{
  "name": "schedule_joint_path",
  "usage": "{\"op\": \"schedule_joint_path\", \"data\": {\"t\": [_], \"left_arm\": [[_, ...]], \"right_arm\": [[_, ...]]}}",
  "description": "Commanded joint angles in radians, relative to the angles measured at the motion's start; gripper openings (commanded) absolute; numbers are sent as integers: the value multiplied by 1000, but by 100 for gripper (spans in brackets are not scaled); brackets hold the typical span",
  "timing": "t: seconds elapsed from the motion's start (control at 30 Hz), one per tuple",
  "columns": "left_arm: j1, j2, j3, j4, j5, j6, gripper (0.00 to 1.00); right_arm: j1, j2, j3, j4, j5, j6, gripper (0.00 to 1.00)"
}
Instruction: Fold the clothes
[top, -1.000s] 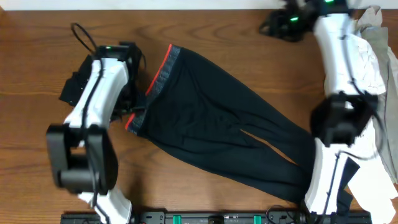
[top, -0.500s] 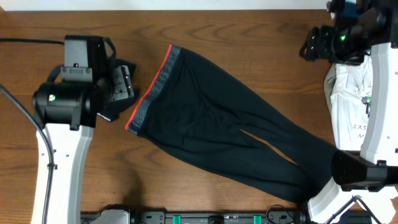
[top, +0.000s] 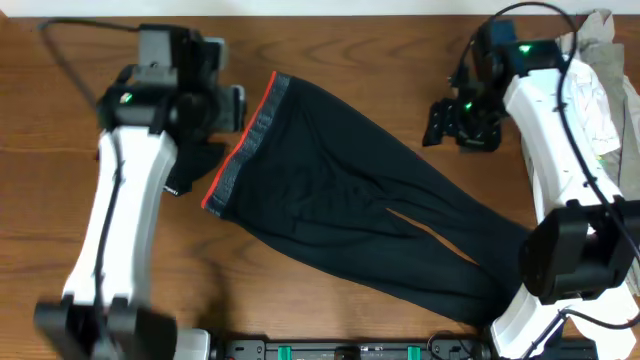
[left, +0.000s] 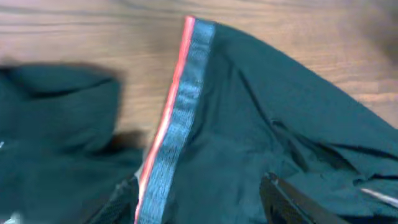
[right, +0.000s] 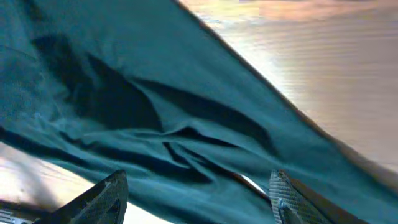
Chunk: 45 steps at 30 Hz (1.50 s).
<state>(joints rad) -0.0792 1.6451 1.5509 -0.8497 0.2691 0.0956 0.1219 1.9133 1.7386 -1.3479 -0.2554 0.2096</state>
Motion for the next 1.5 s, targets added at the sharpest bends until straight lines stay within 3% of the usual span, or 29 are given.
{"op": "schedule_joint_path", "data": {"t": [0.0,0.17,0.4,0.73,0.8,0.93,0.97,1.1,1.27,1.47], "left_arm": [[-31,145,3,71,108,145,62],[-82,318,3,242,100,211,69],[-125,468,3,443,-53,215,77],[-121,603,3,545,-55,214,79],[-121,613,3,554,-55,214,74],[-118,638,3,561,-95,204,45],[-116,649,3,568,-147,177,34],[-71,688,3,608,-355,-11,11],[44,695,4,633,-380,-187,9],[126,695,12,615,-300,-180,15]], "right_arm": [[27,-10,-14,14,-44,18,71],[44,-11,-14,16,-45,13,72],[44,-11,-14,-18,-41,14,72],[45,-11,-14,-17,-40,22,72],[46,-11,-14,-17,-40,22,72],[50,-11,-14,-17,-40,31,70],[50,-11,-14,-17,-40,38,71],[50,-11,-14,-19,-40,41,71],[50,-11,-18,-36,9,52,78],[41,-10,-100,-13,236,120,84]]}}
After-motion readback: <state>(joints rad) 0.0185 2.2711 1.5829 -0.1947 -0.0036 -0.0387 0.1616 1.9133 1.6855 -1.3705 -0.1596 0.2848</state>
